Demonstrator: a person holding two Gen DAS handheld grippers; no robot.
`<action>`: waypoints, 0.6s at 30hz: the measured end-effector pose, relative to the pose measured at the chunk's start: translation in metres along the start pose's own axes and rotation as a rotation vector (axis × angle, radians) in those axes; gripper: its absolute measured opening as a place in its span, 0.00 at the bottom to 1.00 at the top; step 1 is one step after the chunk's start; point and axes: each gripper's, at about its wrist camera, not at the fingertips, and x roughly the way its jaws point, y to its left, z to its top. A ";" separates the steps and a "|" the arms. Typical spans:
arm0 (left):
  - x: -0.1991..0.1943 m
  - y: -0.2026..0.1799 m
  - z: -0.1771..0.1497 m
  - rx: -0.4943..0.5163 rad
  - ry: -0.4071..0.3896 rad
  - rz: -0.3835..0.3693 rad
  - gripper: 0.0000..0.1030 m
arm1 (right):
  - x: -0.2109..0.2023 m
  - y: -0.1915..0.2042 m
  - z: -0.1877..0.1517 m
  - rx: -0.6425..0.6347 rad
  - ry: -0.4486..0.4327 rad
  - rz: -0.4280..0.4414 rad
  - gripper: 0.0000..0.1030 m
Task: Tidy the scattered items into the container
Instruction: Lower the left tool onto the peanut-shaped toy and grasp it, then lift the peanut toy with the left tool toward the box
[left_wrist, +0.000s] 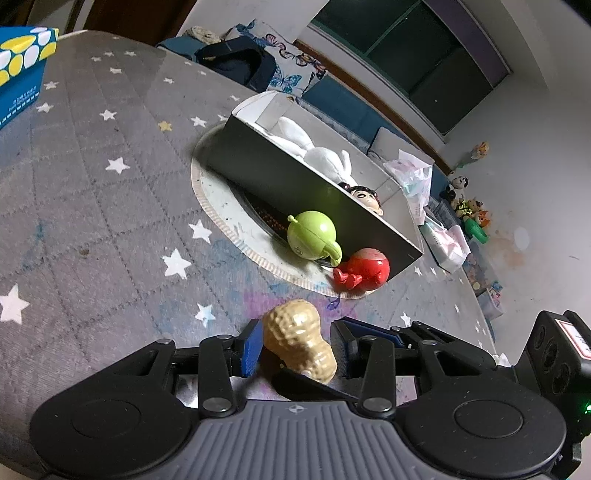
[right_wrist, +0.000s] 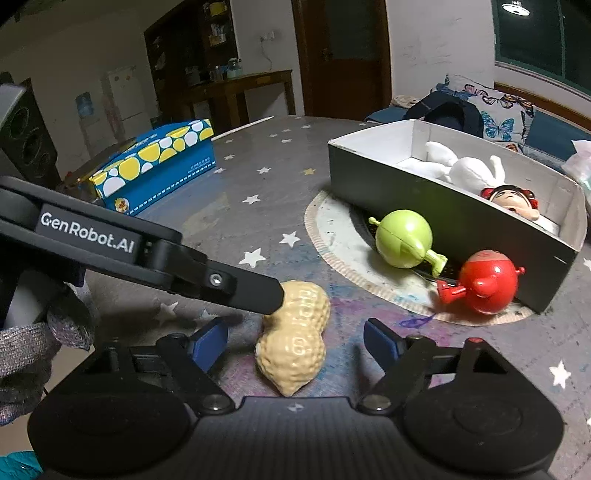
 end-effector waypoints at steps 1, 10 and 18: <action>0.001 0.001 0.000 -0.005 0.001 0.000 0.41 | 0.001 0.001 0.001 -0.003 0.003 0.002 0.74; 0.009 0.005 0.003 -0.031 0.023 0.002 0.41 | 0.011 -0.004 0.004 0.024 0.039 0.024 0.47; 0.015 0.010 0.005 -0.048 0.033 -0.010 0.35 | 0.013 -0.006 0.006 0.032 0.044 0.028 0.41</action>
